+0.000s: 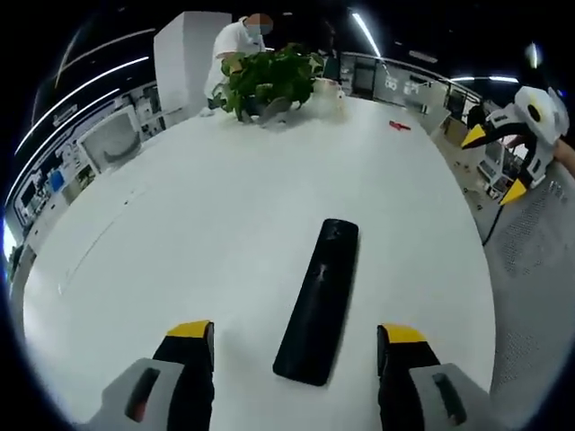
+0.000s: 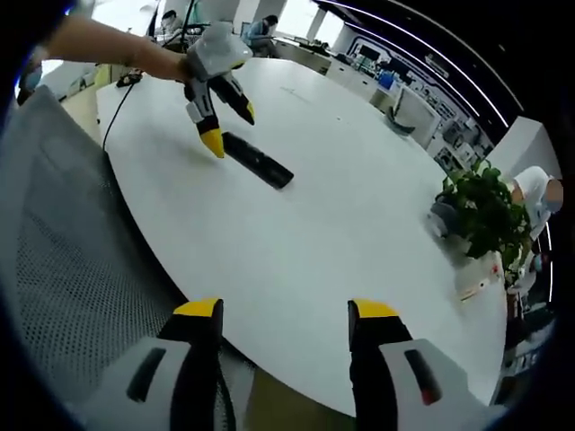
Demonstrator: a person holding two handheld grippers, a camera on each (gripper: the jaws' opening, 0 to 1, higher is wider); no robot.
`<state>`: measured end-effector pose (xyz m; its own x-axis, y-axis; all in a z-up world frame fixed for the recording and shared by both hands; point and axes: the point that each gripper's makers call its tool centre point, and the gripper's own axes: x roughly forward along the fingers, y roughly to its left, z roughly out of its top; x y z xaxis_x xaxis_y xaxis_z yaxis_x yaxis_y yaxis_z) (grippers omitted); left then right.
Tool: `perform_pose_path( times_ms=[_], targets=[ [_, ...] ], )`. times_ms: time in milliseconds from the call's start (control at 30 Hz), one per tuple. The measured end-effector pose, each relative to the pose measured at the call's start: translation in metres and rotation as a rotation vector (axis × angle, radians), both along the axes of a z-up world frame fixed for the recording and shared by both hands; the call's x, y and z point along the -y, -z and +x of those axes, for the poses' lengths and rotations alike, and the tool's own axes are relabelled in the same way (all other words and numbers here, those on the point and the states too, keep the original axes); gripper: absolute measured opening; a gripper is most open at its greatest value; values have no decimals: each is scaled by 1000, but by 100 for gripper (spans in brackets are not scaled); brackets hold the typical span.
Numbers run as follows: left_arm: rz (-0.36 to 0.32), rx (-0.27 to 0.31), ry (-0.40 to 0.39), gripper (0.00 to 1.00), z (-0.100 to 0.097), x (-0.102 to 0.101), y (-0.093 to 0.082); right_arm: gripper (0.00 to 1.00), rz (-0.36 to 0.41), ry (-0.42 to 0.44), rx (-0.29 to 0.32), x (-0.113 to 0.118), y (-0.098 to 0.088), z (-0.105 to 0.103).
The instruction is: Press the specified remote control buttons in sequence, fully releasing each button before pressing the next.
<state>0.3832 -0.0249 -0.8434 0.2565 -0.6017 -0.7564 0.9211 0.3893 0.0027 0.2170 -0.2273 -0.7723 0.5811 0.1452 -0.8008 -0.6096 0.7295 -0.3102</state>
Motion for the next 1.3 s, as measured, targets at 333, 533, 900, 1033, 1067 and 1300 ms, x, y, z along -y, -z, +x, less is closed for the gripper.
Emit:
perform_pose_path(
  times_ms=[333, 533, 900, 1033, 1067, 1300],
  targets=[
    [14, -22, 13, 64, -1, -3, 9, 58, -9, 2, 2, 1, 0, 0],
    [4, -28, 15, 53, 0, -3, 7, 57, -15, 1, -2, 2, 0, 0],
    [-10, -10, 18, 31, -3, -9, 6, 57, -18, 0, -3, 2, 1, 0],
    [-21, -2, 23, 29, -5, -9, 5, 57, -21, -4, -6, 2, 1, -1],
    [-23, 0, 24, 29, -6, -9, 5, 57, -23, -5, -7, 2, 1, -1],
    [-22, 6, 57, 24, -12, -5, 6, 57, -23, -1, -5, 2, 1, -1]
  ],
)
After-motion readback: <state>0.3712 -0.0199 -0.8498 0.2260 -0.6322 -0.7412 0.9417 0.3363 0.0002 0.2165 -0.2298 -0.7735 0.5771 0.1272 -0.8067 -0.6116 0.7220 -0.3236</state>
